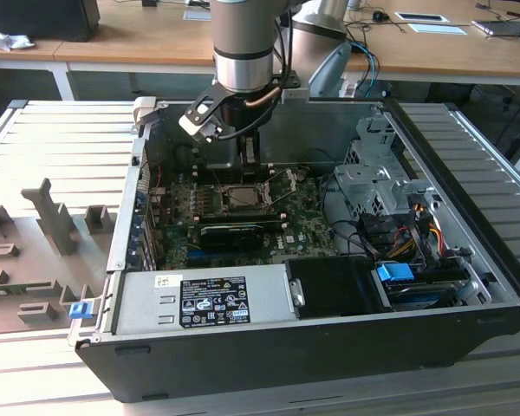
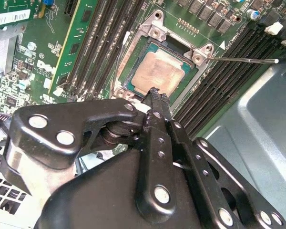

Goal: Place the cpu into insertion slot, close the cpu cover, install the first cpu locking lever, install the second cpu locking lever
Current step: 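Close the cpu cover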

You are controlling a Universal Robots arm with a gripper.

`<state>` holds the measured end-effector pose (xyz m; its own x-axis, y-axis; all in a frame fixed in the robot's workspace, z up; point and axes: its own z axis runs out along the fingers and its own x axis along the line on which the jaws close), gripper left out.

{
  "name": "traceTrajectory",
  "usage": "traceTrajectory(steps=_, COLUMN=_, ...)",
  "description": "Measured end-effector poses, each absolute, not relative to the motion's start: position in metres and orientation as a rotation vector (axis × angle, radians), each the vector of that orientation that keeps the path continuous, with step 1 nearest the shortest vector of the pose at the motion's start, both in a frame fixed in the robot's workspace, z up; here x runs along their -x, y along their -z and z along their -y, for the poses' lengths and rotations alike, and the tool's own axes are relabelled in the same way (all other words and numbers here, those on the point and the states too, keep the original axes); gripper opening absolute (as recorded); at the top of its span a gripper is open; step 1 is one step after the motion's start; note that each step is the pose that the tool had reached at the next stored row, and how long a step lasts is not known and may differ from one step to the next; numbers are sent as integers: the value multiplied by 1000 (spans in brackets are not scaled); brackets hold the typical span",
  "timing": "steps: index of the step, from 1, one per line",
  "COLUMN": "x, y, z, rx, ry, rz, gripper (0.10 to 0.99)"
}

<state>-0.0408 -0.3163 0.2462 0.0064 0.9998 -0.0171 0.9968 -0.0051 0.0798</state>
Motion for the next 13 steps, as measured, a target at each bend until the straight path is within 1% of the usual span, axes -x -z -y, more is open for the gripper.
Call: traceTrajectory(steps=13, x=41, y=-255, z=315, rx=-2169, ry=-48, rz=-2158, gripper=106)
